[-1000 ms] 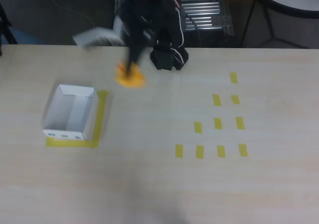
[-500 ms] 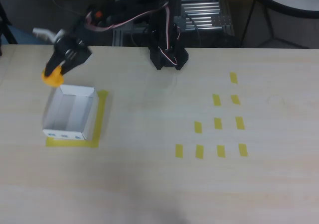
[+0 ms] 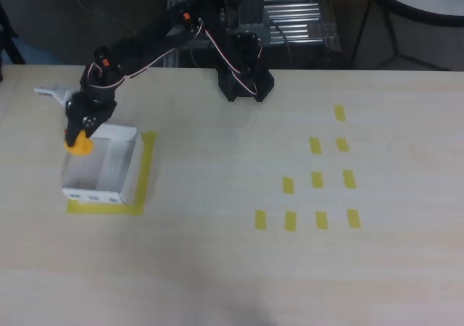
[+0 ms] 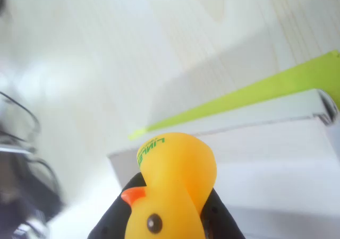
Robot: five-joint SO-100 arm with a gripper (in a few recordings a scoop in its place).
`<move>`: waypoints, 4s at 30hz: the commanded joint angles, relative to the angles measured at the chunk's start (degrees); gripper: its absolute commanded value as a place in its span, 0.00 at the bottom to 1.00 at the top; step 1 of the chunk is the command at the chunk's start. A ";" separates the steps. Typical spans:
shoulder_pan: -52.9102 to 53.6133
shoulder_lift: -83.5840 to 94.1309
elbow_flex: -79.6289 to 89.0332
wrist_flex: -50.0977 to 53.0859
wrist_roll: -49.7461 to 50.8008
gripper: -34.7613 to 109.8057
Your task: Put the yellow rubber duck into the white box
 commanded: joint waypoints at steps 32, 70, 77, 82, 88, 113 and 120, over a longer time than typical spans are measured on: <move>-6.42 1.14 -2.37 5.54 -11.16 0.40; -58.45 109.95 79.28 0.79 30.50 0.24; -59.15 116.81 95.36 9.93 36.65 0.24; -57.92 120.50 95.71 15.64 37.00 0.24; -57.30 120.50 95.36 16.79 36.83 0.24; -56.87 120.50 95.36 16.88 36.83 0.24; -56.87 120.50 95.36 16.88 36.83 0.24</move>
